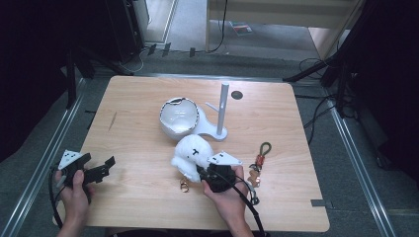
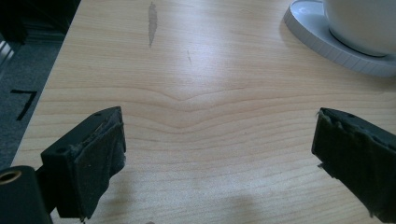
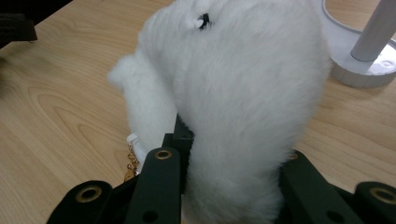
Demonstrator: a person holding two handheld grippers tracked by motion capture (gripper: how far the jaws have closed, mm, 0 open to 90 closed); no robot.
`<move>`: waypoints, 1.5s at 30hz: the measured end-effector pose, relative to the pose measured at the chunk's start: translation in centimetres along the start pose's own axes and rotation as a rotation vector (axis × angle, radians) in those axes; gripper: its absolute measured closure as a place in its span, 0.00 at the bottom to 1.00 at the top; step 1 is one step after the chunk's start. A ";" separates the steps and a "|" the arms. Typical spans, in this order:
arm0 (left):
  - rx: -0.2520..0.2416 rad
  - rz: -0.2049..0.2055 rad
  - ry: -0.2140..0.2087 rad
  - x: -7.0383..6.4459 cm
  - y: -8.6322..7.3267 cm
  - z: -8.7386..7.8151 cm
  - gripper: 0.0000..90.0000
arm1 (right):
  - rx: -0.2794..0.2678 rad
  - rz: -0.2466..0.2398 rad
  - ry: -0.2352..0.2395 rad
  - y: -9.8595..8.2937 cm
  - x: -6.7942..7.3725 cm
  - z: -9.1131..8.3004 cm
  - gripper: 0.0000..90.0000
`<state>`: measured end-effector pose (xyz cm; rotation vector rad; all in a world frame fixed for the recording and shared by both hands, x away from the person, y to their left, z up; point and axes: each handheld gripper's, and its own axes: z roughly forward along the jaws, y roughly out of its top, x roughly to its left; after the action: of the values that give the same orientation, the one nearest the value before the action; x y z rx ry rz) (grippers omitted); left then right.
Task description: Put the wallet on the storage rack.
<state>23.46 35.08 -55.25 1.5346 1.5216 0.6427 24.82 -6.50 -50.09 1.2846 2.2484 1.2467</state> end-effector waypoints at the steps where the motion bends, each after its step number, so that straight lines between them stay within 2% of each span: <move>1: 0.000 0.000 0.000 0.0 0.0 0.0 0.04 | 0.007 -0.002 0.001 0.3 0.0 -0.1 0.82; 11: 0.000 -0.002 -0.001 0.0 0.0 0.0 0.04 | 0.062 0.005 -0.016 3.2 -0.3 -0.6 0.82; 29: -0.001 -0.006 -0.004 0.0 0.0 0.0 0.04 | 0.048 0.026 -0.056 6.5 -0.9 -0.5 0.81; 36: -0.002 -0.004 -0.005 0.1 0.0 0.1 0.04 | 0.040 0.032 -0.064 7.8 -0.9 0.2 0.80; 37: 0.001 -0.001 -0.005 0.1 0.0 0.0 0.04 | 0.030 0.016 -0.078 8.1 -0.9 0.5 0.79; 45: -0.001 -0.006 -0.006 0.0 0.0 0.0 0.04 | 0.037 0.007 -0.089 9.0 -0.7 1.3 0.79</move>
<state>23.51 35.11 -55.27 1.5297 1.5205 0.6346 31.12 -4.19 -43.93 1.3354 2.2164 1.1314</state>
